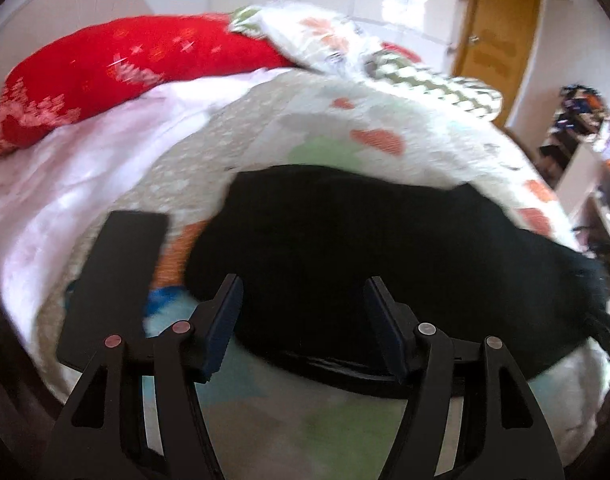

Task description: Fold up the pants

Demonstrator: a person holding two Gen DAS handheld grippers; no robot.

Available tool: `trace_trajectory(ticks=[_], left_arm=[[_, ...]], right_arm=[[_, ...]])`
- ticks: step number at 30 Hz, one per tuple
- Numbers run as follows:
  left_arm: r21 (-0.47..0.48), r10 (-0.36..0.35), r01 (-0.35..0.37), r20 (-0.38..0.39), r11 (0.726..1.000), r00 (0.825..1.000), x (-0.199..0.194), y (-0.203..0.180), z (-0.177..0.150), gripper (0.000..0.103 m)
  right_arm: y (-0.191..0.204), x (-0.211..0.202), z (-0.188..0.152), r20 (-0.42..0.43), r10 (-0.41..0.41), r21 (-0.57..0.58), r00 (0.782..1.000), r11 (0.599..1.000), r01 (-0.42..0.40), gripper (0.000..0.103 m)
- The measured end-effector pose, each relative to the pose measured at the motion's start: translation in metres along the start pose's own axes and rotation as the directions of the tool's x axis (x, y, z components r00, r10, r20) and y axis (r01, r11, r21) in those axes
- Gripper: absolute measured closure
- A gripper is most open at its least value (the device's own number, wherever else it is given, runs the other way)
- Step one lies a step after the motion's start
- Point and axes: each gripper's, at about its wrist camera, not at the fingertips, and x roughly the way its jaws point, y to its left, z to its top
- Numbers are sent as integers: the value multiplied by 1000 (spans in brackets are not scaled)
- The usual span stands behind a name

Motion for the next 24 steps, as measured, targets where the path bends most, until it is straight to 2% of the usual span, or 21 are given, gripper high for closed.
trace_trajectory(ticks=[3,7,9,13,16,19,22,24], left_arm=[[20,-72,73,-35,997,997,7,-25,-9,39],[62,-90,96,-95,994,991,26,-52,-22,39],[103,-60,69,-91,992,994,29,-63,-24,39],[78,-120,129,-111,989,987,24,-67,-16,39],[98,-105,113,-83,989,991,17,-74,-10,39],[94,-108,116,-91,989,990,19,-79,-9,39],[94,-106,116,-97,989,990,21,-84,-10,39],[95,-113,123,-102,988,988,23,-89,-11,39]], right_arm=[[-39,-5,0,8,-72,90,997,993,71,47],[-67,-16,-10,36,15,194,999,981,-21,53],[-65,-20,-13,34,6,185,999,983,-12,53],[-62,-33,-18,21,-38,164,999,986,34,53],[-67,-45,-19,28,-28,197,999,980,22,52],[-71,-54,-18,41,-33,210,999,977,23,51],[-70,-61,-17,37,-90,197,995,977,81,50],[-73,-65,-17,28,-97,193,995,977,90,50]])
